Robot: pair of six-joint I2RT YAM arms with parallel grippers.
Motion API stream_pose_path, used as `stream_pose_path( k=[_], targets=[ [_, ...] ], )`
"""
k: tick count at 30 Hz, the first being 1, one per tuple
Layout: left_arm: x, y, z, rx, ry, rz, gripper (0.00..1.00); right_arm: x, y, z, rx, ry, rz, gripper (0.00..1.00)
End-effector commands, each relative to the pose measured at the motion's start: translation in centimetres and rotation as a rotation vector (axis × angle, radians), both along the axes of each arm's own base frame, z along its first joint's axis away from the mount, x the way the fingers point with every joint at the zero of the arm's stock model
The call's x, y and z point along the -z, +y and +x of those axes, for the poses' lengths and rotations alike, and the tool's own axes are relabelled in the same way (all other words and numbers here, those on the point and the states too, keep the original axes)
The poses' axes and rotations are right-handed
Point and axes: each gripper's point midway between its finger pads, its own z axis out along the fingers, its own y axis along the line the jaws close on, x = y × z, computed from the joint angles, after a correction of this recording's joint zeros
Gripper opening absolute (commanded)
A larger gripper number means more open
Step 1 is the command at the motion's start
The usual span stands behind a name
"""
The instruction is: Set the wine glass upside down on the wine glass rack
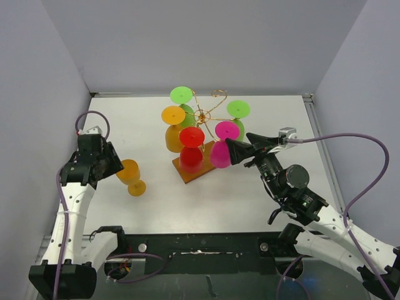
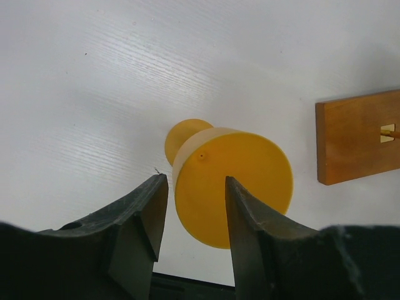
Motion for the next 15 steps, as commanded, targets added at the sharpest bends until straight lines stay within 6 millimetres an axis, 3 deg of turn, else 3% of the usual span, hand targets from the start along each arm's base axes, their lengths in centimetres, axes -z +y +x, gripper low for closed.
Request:
stream_pose_path(
  k=[1,4,8,15],
  targets=[
    [-2.6,0.5,0.3,-0.037,-0.066,0.012,0.39,-1.4,-1.0,-0.1,0.032,-0.035,0.066,0.86],
    [-2.8,0.9,0.1,-0.055,-0.064,0.025,0.39,-1.3,-1.2,-0.1,0.036,-0.032,0.075,0.86],
    [-1.7,1.6,0.0,-0.099,-0.047,0.042,0.40,-1.1,-1.4,-0.1,0.041,-0.033,0.083,0.87],
    [1.2,-0.4,0.8,-0.057,-0.005,-0.061,0.35,-1.3,-1.7,-0.4,0.043,-0.034,0.087,0.87]
  ],
)
